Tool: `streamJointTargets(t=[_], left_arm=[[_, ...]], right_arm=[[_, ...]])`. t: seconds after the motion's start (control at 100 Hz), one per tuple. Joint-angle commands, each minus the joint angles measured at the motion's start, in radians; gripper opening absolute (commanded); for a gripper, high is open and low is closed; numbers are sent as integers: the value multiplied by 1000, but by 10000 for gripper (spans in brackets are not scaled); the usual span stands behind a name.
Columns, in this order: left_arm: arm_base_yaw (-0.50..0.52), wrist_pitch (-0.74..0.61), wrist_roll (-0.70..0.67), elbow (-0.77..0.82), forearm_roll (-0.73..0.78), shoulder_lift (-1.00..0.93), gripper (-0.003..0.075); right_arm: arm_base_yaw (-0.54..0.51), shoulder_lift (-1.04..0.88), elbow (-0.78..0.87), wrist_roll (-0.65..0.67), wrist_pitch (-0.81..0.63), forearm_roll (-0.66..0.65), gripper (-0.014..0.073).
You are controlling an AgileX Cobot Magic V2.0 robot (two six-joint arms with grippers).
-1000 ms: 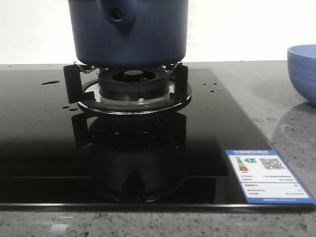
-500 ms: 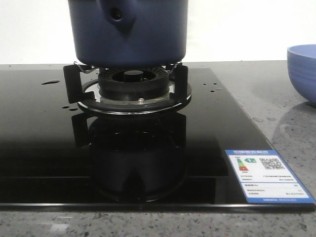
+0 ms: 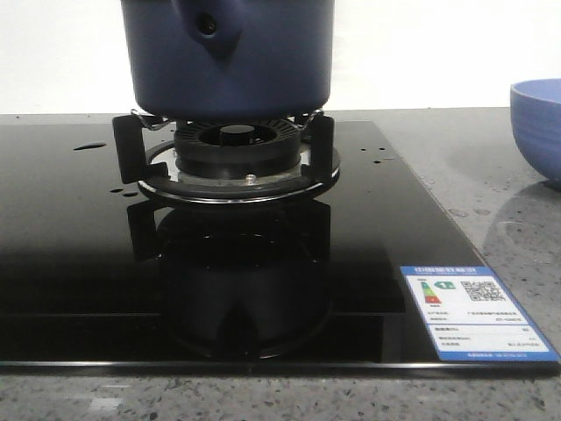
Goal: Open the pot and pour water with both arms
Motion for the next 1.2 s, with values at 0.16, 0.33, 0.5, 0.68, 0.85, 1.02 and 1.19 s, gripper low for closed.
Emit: streamJointTargets(t=[0.16,0.33,0.5,0.68,0.85,1.02,1.19], left_arm=[[0,-60,-10,-63,-154,-27,-19],[0,127,48,-265,24,42,-20],[0,310,296,-503,25,212,-19],[0,440,426,-689,-102,394,-19],[0,525,622,-761,-257,500,-18],[0,539,813,-768,-483,559,92],[0,559,940,-768,-631,601,414]], right_arm=[[-5,-15,-119,-9,80,4,-49],[-5,53,-310,-134,238,-74,-46],[-5,240,-517,-278,382,-74,-46],[-3,462,-700,-300,489,-68,-46],[37,580,-781,-364,496,-46,-44],[92,640,-820,-458,496,46,71],[113,663,-823,-458,496,75,447]])
